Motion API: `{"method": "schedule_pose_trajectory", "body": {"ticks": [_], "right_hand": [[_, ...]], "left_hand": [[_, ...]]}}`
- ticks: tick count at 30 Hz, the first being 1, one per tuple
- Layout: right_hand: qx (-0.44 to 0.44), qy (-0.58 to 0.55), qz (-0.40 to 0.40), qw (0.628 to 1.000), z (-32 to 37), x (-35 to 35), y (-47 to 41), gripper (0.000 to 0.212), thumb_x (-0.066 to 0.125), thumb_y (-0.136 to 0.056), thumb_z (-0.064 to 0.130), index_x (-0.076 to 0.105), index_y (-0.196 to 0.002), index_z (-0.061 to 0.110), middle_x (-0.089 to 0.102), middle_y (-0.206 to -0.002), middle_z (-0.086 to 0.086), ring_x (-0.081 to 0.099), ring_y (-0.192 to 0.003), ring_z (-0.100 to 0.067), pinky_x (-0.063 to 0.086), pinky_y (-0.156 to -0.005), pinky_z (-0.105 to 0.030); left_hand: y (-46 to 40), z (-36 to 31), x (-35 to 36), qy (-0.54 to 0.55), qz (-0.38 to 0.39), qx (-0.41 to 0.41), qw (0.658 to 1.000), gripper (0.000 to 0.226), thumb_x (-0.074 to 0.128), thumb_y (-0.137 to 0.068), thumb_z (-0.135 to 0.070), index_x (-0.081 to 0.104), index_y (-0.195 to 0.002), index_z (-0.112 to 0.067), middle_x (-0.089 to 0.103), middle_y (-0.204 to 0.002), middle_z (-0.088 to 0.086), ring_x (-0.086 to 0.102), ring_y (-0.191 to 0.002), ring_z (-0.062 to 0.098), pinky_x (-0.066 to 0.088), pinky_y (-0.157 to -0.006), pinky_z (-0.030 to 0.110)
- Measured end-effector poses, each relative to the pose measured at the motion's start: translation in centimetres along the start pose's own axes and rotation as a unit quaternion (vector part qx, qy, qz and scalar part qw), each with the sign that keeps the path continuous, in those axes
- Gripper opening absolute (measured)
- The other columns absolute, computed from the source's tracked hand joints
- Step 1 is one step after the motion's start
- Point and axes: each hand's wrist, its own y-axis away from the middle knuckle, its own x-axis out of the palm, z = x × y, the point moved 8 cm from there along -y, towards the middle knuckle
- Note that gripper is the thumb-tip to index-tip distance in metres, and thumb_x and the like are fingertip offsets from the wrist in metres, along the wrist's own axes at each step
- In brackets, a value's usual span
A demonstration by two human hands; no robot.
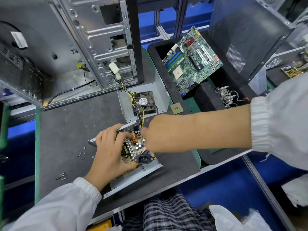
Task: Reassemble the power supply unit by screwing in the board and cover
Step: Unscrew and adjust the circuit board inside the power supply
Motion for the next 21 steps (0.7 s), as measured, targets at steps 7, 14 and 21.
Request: {"method": "schedule_pose_trajectory", "body": {"ticks": [7, 14, 21], "right_hand": [[-0.047, -0.027, -0.065, 0.996, 1.8, -0.5, -0.6, 0.021, 0.048, -0.076, 0.000, 0.035, -0.072, 0.015, 0.027, -0.056, -0.001, 0.038, -0.061, -0.022, 0.025, -0.044, -0.025], [0.187, -0.381, 0.099, 0.900, -2.8, 2.5, -2.4, 0.022, 0.052, -0.090, 0.010, 0.048, -0.068, 0.013, 0.049, -0.057, 0.000, 0.041, -0.042, -0.012, 0.031, -0.032, -0.020], [0.197, -0.475, 0.174, 0.840, -4.6, 3.6, 0.8, 0.043, 0.036, -0.100, 0.021, 0.052, -0.062, 0.007, 0.050, -0.049, -0.002, 0.033, -0.029, -0.012, 0.028, -0.038, -0.015]], "left_hand": [[0.1, 0.2, 0.2, -0.007, -0.008, 0.002, 1.000, 0.065, 0.062, -0.057, -0.057, 0.059, -0.103, -0.011, 0.052, -0.123, 0.012, 0.048, -0.113, 0.031, 0.021, -0.095, 0.035], [0.2, 0.1, 0.0, -0.006, -0.017, 0.012, 1.000, 0.067, 0.061, -0.056, -0.060, 0.058, -0.104, -0.013, 0.053, -0.120, 0.012, 0.045, -0.114, 0.028, 0.020, -0.096, 0.034], [0.7, 0.1, -0.7, 0.021, 0.061, 0.037, 0.997, 0.099, 0.063, -0.057, -0.082, 0.054, -0.128, -0.012, 0.040, -0.145, 0.012, 0.036, -0.137, 0.029, 0.018, -0.114, 0.043]]}}
